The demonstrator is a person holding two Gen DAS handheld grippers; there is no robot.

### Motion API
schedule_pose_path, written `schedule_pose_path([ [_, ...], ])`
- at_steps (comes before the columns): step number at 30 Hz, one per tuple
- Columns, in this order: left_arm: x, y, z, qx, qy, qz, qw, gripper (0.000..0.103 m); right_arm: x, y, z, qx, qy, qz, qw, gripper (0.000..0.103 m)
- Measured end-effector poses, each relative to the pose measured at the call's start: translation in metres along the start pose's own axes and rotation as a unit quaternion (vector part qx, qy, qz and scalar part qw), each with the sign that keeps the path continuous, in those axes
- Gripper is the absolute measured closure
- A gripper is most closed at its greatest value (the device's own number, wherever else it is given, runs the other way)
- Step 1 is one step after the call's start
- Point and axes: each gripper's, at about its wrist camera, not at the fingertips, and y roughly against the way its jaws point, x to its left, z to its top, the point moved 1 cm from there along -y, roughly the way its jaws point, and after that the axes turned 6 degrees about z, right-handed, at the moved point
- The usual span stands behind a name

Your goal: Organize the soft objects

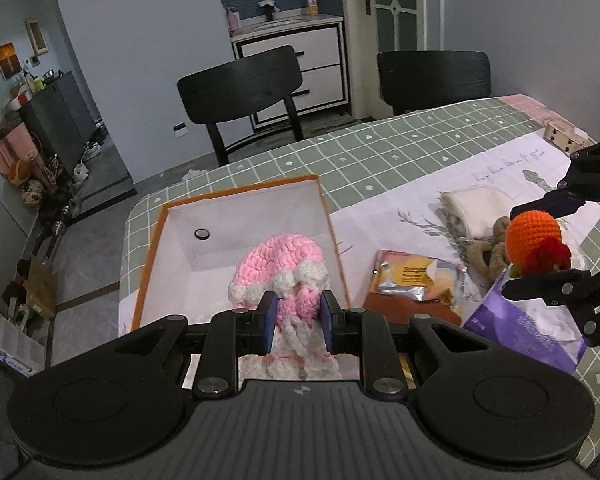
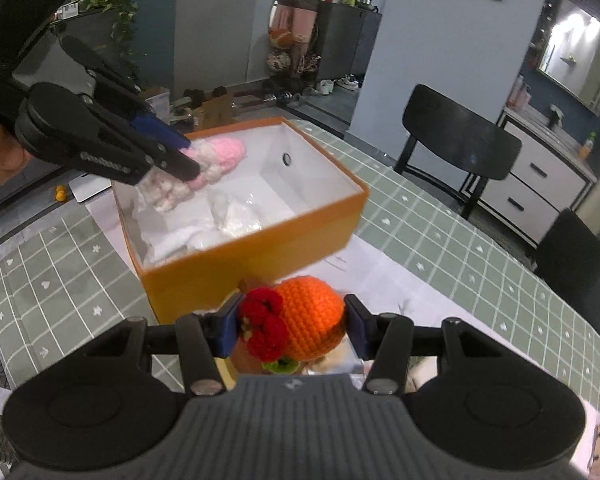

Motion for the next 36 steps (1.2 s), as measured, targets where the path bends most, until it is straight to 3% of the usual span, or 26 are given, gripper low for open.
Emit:
schedule_pose_path([
  [36,0.048,-0.085,0.001,0.060,0.034,0.020,0.9974,0.077,-0.003,-0.107,0.083,0.012,0.022,0.011,1.000,0.050],
])
